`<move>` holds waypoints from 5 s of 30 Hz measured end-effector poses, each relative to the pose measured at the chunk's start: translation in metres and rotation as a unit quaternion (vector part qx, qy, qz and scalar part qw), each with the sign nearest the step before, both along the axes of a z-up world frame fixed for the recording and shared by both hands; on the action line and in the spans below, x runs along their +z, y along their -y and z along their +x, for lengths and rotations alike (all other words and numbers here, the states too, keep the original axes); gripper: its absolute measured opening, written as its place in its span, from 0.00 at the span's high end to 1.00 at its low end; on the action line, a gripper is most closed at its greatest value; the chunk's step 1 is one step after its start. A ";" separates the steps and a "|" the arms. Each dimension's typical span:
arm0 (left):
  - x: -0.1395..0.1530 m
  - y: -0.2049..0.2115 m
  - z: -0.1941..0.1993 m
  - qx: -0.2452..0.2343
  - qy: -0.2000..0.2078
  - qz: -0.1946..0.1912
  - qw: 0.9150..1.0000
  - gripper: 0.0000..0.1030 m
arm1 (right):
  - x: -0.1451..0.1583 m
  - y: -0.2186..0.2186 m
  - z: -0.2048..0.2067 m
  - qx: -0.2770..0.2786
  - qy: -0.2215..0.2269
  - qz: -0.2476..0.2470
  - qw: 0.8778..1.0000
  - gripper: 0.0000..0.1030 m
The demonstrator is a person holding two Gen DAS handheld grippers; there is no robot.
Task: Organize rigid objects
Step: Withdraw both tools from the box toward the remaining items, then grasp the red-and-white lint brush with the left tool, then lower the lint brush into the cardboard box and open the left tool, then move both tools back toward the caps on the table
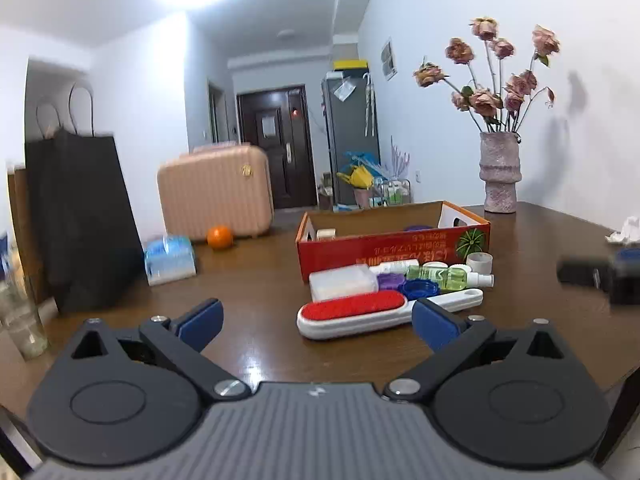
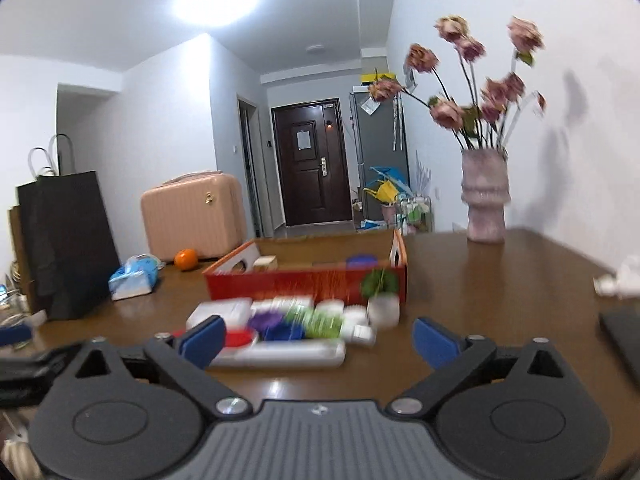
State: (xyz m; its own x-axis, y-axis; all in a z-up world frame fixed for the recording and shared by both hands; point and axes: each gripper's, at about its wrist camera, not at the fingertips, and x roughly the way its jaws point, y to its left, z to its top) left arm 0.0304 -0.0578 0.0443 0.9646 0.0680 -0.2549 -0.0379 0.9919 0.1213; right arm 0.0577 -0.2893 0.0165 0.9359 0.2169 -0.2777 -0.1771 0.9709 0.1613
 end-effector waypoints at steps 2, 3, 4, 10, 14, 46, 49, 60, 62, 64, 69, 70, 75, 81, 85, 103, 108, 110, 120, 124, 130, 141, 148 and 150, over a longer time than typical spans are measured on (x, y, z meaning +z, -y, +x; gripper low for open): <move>0.001 0.002 -0.003 -0.010 0.008 -0.016 1.000 0.00 | -0.010 0.000 -0.010 -0.010 -0.012 -0.006 1.000 0.00; 0.000 0.002 -0.001 -0.017 0.001 -0.020 1.000 0.00 | -0.012 0.001 -0.011 -0.011 -0.014 -0.009 1.000 0.00; -0.002 0.001 0.001 -0.019 -0.008 -0.021 1.000 0.00 | -0.014 0.001 -0.011 -0.012 -0.017 -0.009 1.000 0.00; -0.014 -0.013 0.014 0.012 -0.038 -0.032 0.999 0.00 | -0.013 0.003 -0.004 -0.021 -0.012 -0.009 1.000 0.00; -0.023 -0.019 0.021 0.021 -0.051 -0.034 0.998 0.00 | -0.022 0.000 0.000 -0.020 -0.023 -0.008 1.000 0.00; -0.060 -0.084 0.199 -0.037 -0.192 -0.192 0.962 0.34 | -0.060 -0.007 0.202 0.021 -0.176 0.021 0.984 0.80; -0.060 -0.086 0.199 -0.046 -0.198 -0.210 0.956 0.43 | -0.061 -0.006 0.204 0.025 -0.179 0.019 0.983 0.79; -0.056 -0.085 0.152 -0.047 -0.220 -0.259 0.939 0.51 | -0.057 0.008 0.162 0.026 -0.209 0.062 0.976 0.88; -0.059 -0.086 0.135 -0.050 -0.225 -0.263 0.937 0.51 | -0.058 0.010 0.142 0.031 -0.211 0.060 0.975 0.88; -0.058 -0.086 0.118 -0.054 -0.222 -0.260 0.938 0.51 | -0.059 0.011 0.118 0.034 -0.210 0.058 0.975 0.87; -0.058 -0.085 0.096 -0.067 -0.221 -0.254 0.939 0.50 | -0.059 0.014 0.082 0.028 -0.205 0.062 0.976 0.87; -0.058 -0.085 0.095 -0.067 -0.221 -0.254 0.939 0.50 | -0.060 0.015 0.079 0.027 -0.204 0.067 0.976 0.87; -0.058 -0.087 0.092 -0.064 -0.227 -0.266 0.935 0.48 | -0.059 0.009 0.071 0.014 -0.194 0.060 0.979 0.87; -0.047 -0.087 0.084 -0.066 -0.197 -0.260 0.943 0.50 | -0.052 0.009 0.065 0.015 -0.172 0.063 0.983 0.87; -0.040 -0.084 0.089 -0.070 -0.184 -0.259 0.945 0.50 | -0.044 0.011 0.067 0.011 -0.157 0.063 0.986 0.87; 0.044 -0.065 0.312 -0.101 -0.153 -0.274 0.944 0.50 | 0.049 0.036 0.259 -0.011 -0.074 0.065 0.995 0.87; 0.022 -0.073 0.372 -0.082 -0.189 -0.261 0.943 0.52 | 0.035 0.030 0.328 0.000 -0.089 0.074 0.993 0.87; 0.004 -0.076 0.384 -0.076 -0.207 -0.259 0.940 0.52 | 0.020 0.028 0.347 -0.003 -0.102 0.077 0.992 0.87; -0.011 -0.059 0.368 -0.071 -0.189 -0.148 0.968 0.57 | -0.022 -0.027 0.351 0.037 -0.095 -0.033 0.994 0.92; -0.003 -0.052 0.360 -0.056 -0.157 -0.102 0.981 0.55 | -0.015 -0.040 0.344 0.055 -0.080 -0.047 0.994 0.91; 0.013 -0.056 0.332 -0.046 -0.137 -0.100 0.984 0.41 | 0.013 -0.022 0.318 0.024 -0.049 -0.054 0.997 0.88; 0.021 -0.062 0.216 -0.021 -0.118 -0.058 0.991 0.19 | 0.043 0.016 0.196 -0.014 -0.011 -0.026 1.000 0.55; 0.013 -0.057 0.140 -0.014 -0.101 -0.062 0.993 0.12 | 0.028 0.015 0.120 -0.014 -0.013 -0.033 0.999 0.49; 0.008 -0.053 0.120 -0.014 -0.088 -0.046 0.995 0.09 | 0.024 0.013 0.101 -0.015 -0.014 -0.046 0.999 0.44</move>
State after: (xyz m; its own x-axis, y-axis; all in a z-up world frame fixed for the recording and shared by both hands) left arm 0.1500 -0.0046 0.0519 0.9058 0.0114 -0.4236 0.0031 0.9994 0.0334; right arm 0.1590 -0.3018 0.0402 0.9331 0.1618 -0.3210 -0.1454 0.9866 0.0747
